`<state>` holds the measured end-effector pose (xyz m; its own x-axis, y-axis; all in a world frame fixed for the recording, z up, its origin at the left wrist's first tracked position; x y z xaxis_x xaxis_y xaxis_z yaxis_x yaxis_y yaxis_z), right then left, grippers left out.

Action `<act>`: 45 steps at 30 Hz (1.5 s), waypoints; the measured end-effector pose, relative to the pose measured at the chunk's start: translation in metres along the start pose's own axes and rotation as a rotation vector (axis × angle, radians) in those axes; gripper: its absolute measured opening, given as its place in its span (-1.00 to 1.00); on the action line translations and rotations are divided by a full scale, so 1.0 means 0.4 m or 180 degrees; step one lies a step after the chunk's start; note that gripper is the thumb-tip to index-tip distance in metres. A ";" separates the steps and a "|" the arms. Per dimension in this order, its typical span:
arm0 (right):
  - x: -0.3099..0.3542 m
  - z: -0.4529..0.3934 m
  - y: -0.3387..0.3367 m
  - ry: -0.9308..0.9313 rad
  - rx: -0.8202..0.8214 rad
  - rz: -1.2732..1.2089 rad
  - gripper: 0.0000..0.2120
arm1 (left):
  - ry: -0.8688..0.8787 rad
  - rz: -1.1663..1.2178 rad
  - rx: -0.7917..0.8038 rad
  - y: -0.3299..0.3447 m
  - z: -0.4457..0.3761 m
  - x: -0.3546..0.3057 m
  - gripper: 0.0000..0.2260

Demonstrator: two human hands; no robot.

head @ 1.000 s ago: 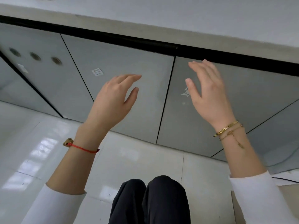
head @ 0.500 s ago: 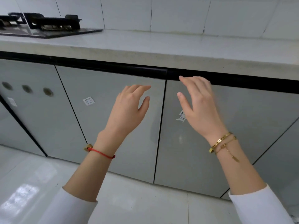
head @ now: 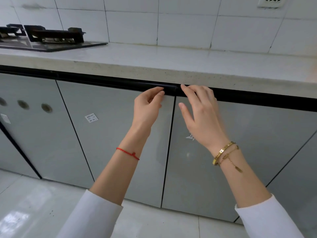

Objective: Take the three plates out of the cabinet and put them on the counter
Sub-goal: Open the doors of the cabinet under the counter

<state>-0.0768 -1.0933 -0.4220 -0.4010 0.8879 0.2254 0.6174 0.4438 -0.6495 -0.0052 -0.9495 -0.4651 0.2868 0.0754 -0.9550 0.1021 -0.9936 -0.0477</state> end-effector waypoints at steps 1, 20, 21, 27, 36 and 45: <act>0.001 -0.001 0.001 0.0008 0.0002 0.0003 -0.56 | 0.0003 0.0082 0.0020 0.002 0.003 0.001 -0.84; 0.127 0.096 0.021 -0.0226 0.0147 -0.0917 -0.56 | 0.1090 -0.0907 -0.0174 -0.144 0.229 -0.053 -0.64; 0.137 0.104 0.021 -0.0236 0.0156 -0.0970 -0.55 | 0.1250 -0.1220 -0.0294 -0.149 0.262 -0.047 -0.56; 0.216 0.152 0.019 -0.0356 0.0224 -0.1168 -0.52 | 0.1328 -0.2006 -0.0357 -0.140 0.376 0.047 -0.22; 0.365 0.205 0.028 -0.0763 0.0355 -0.1361 -0.49 | 0.1381 -0.2017 -0.0637 -0.240 0.445 0.069 -0.24; 0.524 0.226 0.077 -0.1406 0.0339 -0.1680 -0.46 | 0.1505 -0.1948 -0.0717 -0.387 0.528 0.052 -0.36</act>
<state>-0.2031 -0.9045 -0.4604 -0.8810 0.4141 0.2287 0.2035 0.7682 -0.6070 -0.2163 -0.8120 -0.5393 0.4855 0.6787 -0.5511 0.5469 -0.7276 -0.4141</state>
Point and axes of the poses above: each hand's wrist, its own z-axis away from the middle knuckle, its own y-axis out of the palm, x = y × z, the point moved 10 cm from there along -z, towards the middle knuckle, and after that the axes turned 9 degrees about -z, right-handed, at the moved point
